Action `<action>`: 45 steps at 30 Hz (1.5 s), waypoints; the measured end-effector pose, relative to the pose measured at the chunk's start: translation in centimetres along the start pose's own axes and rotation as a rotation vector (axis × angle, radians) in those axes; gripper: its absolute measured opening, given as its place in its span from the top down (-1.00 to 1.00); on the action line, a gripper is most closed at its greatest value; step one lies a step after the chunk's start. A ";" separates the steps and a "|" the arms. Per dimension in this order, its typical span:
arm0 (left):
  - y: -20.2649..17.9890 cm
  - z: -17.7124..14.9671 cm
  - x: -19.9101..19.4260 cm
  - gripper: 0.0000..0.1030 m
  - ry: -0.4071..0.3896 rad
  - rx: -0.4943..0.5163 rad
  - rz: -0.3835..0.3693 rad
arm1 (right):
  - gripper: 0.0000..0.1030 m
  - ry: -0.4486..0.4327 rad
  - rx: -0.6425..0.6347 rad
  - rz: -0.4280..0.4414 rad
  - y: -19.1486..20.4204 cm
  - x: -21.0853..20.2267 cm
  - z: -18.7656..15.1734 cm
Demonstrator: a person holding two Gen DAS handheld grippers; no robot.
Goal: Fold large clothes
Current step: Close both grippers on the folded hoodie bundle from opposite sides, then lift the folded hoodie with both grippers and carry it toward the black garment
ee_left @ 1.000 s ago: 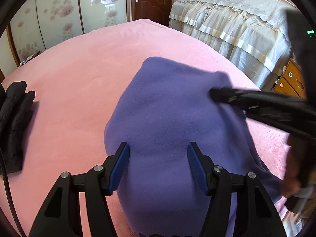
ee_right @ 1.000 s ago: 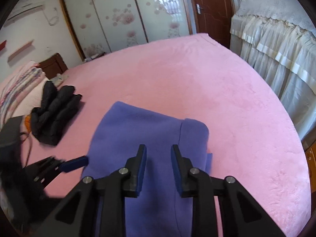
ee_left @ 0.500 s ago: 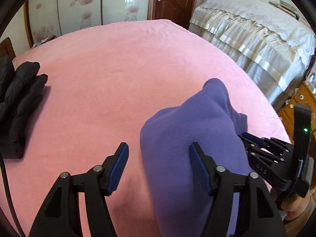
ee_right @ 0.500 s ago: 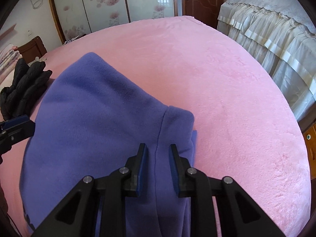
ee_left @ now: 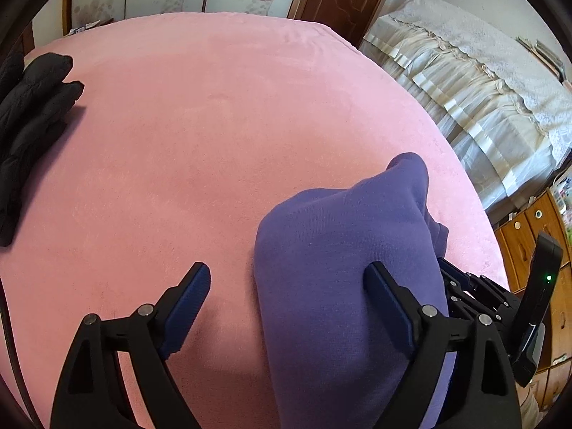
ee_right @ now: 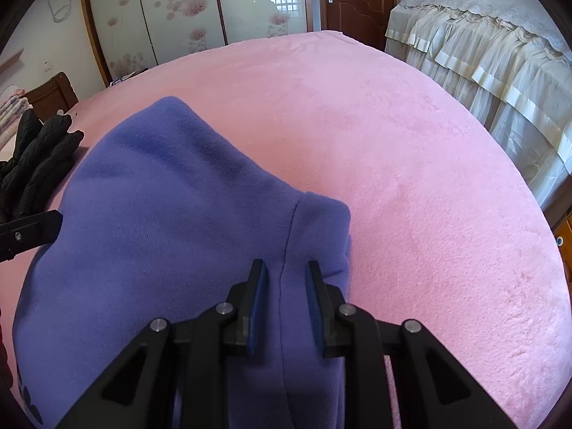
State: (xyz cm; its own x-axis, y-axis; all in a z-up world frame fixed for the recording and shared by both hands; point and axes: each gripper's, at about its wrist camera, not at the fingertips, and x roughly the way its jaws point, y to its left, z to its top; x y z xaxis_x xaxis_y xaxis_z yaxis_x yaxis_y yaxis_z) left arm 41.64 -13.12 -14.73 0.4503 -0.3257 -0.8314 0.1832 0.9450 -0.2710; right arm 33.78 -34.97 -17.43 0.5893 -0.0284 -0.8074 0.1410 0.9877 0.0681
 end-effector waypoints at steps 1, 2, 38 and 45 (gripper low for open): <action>0.2 -0.1 -0.1 -0.70 0.002 -0.007 -0.003 | 0.56 0.006 -0.012 0.004 0.2 -0.3 0.2; 0.3 -0.2 -0.3 -0.70 0.006 -0.013 -0.004 | 0.56 0.017 -0.013 0.015 0.2 -0.6 0.4; 1.0 -5.5 -7.6 -0.94 0.096 -0.044 -0.191 | -0.63 0.101 0.090 0.271 -3.9 -11.2 1.3; -1.3 -8.0 -3.1 -0.99 0.166 0.033 -0.255 | -0.63 0.230 -0.009 0.272 -2.3 -7.0 -0.3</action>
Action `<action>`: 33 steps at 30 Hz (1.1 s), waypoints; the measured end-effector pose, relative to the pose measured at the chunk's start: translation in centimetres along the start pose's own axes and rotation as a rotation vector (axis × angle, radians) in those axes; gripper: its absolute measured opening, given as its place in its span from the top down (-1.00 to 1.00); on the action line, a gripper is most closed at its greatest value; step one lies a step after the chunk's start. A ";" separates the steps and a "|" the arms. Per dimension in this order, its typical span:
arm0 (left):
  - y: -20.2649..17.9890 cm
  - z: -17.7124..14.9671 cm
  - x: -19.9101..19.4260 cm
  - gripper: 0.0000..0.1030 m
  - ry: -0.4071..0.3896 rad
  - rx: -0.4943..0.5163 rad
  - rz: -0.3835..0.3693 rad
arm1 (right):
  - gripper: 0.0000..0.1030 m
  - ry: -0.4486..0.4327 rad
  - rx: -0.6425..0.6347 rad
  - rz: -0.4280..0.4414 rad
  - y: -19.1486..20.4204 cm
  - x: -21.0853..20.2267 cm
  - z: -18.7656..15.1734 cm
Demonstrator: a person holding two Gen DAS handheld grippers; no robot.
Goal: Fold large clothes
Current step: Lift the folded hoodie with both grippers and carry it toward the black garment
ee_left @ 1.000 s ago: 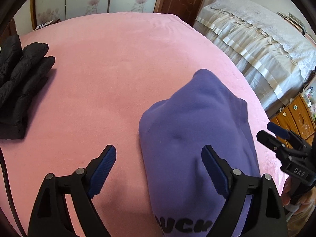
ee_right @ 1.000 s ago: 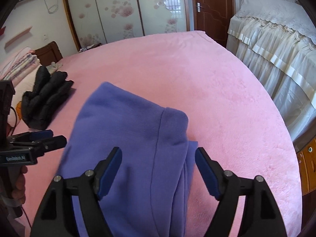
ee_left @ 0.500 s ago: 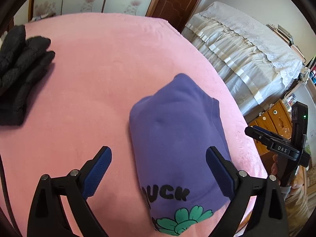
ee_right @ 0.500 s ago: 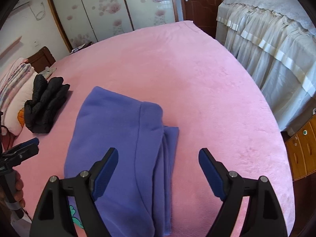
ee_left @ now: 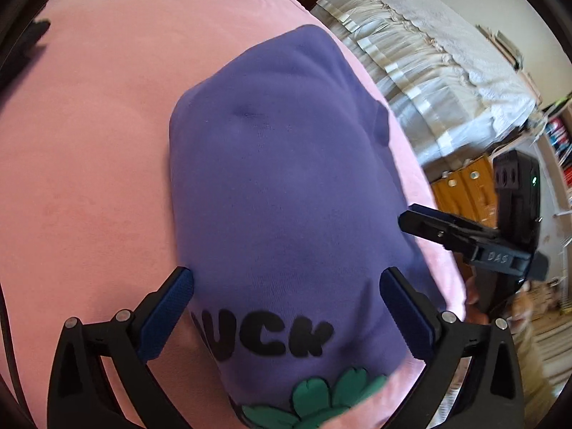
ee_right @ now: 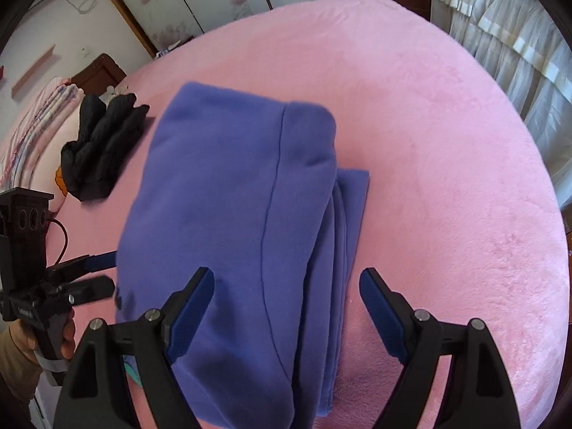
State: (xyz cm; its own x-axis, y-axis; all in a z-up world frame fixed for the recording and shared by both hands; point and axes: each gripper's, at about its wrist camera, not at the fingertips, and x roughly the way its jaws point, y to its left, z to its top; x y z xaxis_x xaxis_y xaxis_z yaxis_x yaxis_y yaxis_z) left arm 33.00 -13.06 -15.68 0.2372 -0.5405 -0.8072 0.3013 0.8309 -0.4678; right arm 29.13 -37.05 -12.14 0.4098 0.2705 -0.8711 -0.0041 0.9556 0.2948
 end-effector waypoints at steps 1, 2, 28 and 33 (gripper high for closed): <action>-0.2 -0.1 0.5 -0.99 -0.003 0.015 0.021 | -0.63 0.014 0.006 0.002 -0.2 0.5 0.0; -0.1 -0.2 1.0 -0.99 -0.009 0.023 0.025 | -0.63 0.029 0.015 0.012 -0.5 1.2 0.1; 3.6 -1.4 3.0 -0.99 -0.003 -0.119 -0.081 | -1.00 0.204 0.202 0.378 -5.9 8.9 -1.6; 3.0 -1.1 3.0 -0.99 0.008 -0.125 -0.055 | -0.46 0.139 0.169 0.390 -4.7 8.3 -2.2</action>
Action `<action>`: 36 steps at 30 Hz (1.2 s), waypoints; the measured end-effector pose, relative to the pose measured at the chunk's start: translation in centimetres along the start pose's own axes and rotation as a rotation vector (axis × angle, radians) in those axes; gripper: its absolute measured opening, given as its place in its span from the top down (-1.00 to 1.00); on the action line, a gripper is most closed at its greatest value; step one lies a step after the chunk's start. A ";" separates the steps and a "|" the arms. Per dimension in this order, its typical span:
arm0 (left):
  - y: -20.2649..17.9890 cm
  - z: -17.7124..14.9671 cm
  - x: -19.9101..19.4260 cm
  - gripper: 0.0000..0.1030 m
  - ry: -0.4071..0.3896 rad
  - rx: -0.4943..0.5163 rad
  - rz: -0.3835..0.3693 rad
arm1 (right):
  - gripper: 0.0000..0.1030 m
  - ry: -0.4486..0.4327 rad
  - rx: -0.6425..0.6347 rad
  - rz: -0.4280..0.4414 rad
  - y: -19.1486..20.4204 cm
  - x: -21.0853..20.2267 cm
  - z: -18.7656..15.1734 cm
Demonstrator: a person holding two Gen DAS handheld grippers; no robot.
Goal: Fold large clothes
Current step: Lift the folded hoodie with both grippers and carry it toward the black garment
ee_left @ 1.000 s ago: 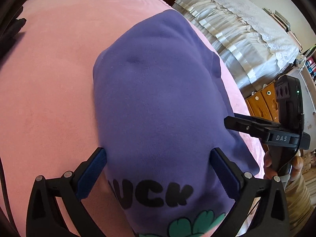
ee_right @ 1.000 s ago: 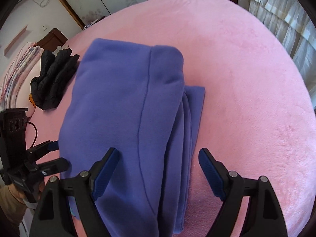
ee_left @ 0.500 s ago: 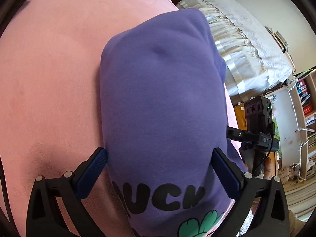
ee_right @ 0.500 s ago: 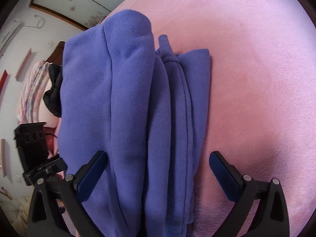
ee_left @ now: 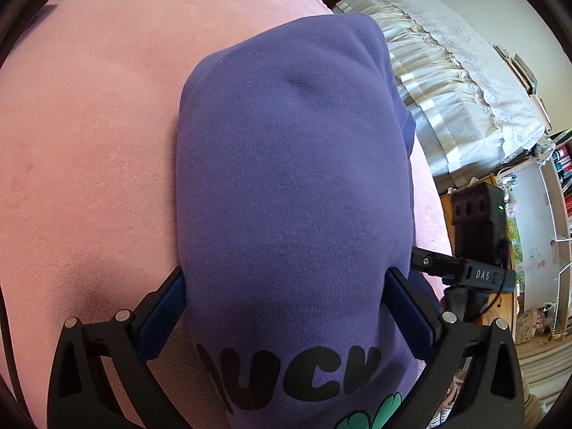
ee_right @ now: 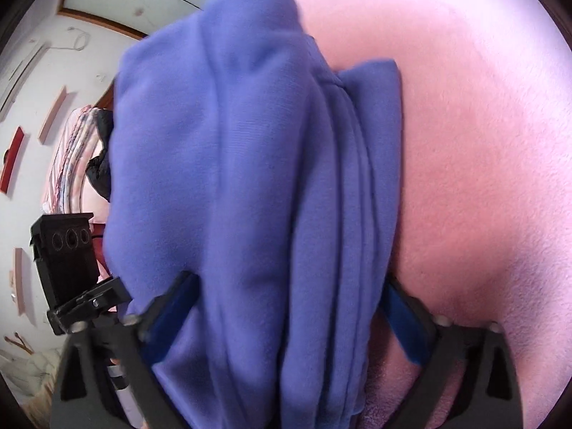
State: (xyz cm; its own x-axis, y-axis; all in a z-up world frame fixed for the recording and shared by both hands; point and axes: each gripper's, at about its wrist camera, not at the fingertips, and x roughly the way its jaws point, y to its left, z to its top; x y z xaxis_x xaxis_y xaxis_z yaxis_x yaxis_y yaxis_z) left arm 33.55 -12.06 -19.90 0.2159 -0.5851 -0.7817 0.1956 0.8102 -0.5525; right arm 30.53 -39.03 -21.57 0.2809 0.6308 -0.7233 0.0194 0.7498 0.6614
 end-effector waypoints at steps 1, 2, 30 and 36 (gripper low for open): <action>-0.4 -0.1 -0.1 -0.99 -0.005 0.012 0.015 | -0.42 -0.011 -0.008 0.003 0.3 -0.3 -0.1; -0.8 0.0 -0.2 -0.98 -0.011 0.018 0.025 | -0.26 -0.020 -0.021 -0.010 0.7 -0.5 -0.3; 6.1 -3.1 -39.6 -0.83 -0.256 0.105 0.148 | 0.21 -0.186 -0.271 0.163 33.0 -2.0 -7.5; 13.2 6.3 -46.8 -0.85 -0.346 0.088 0.170 | 0.21 -0.234 -0.376 0.222 44.2 2.8 1.7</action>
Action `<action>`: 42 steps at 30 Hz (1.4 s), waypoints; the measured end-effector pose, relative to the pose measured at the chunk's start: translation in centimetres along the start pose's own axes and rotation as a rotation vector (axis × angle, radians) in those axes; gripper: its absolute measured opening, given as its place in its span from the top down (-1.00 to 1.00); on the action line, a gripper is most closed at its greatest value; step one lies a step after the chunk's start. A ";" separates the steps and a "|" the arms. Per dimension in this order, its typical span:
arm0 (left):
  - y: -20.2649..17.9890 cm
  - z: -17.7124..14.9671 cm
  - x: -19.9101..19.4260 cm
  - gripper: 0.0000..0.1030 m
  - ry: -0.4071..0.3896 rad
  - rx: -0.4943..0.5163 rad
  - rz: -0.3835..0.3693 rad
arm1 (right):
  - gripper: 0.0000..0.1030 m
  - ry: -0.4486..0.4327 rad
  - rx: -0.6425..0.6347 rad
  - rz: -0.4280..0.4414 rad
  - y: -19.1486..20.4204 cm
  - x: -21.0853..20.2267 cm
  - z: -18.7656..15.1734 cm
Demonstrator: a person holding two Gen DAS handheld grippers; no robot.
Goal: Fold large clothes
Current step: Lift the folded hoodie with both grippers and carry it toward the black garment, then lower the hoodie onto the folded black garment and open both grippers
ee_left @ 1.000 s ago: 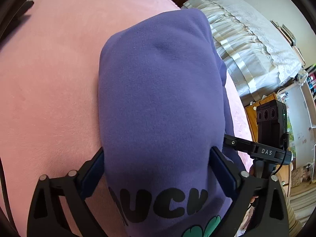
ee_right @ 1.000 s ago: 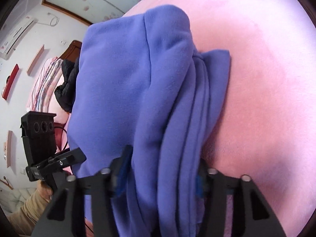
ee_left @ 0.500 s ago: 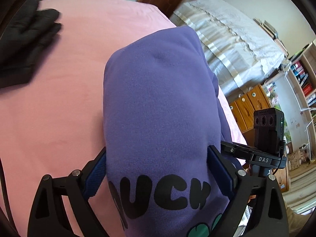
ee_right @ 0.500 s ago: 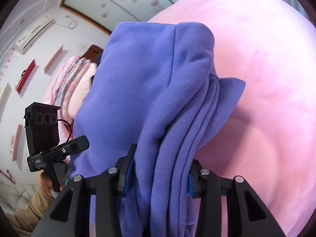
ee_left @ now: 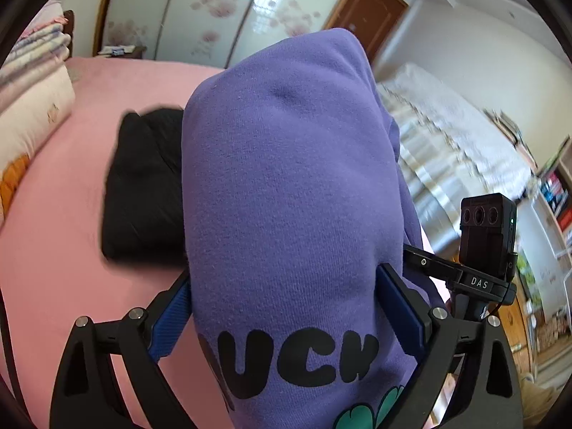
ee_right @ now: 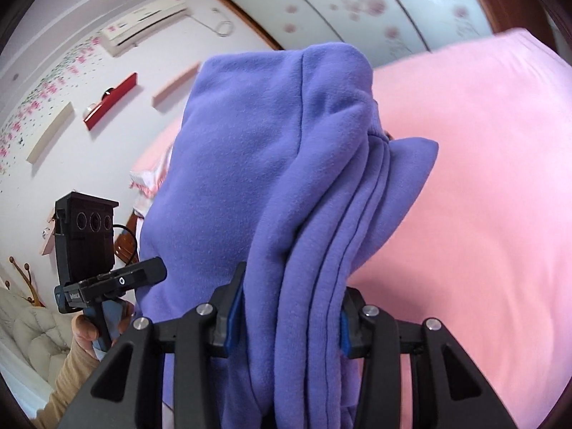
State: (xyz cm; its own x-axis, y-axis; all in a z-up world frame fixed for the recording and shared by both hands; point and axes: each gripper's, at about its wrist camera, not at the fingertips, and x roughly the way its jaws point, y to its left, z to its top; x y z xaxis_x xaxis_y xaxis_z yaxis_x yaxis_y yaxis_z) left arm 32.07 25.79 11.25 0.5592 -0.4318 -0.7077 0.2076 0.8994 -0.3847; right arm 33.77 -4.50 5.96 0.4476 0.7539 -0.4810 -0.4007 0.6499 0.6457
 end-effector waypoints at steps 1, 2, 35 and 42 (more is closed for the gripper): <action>1.8 2.0 0.2 -0.85 -0.010 -0.003 0.004 | 0.21 -0.008 -0.010 0.007 0.3 1.4 1.5; 2.9 3.3 0.5 -0.85 -0.016 -0.004 0.008 | 0.21 -0.014 -0.015 0.015 0.5 2.7 2.9; 25.8 11.0 23.4 -0.99 0.155 -0.245 -0.138 | -0.05 0.117 0.126 -0.183 -9.5 33.7 12.6; 22.5 11.9 20.3 -0.99 0.134 -0.145 -0.033 | -0.34 0.136 0.038 -0.281 -7.5 32.8 13.1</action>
State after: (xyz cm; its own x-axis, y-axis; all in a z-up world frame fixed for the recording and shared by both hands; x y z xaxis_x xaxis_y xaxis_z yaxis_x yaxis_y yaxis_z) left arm 57.63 38.07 -4.76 0.4405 -0.4745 -0.7621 0.1010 0.8697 -0.4831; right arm 61.94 14.10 -6.87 0.4246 0.5529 -0.7169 -0.2448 0.8325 0.4971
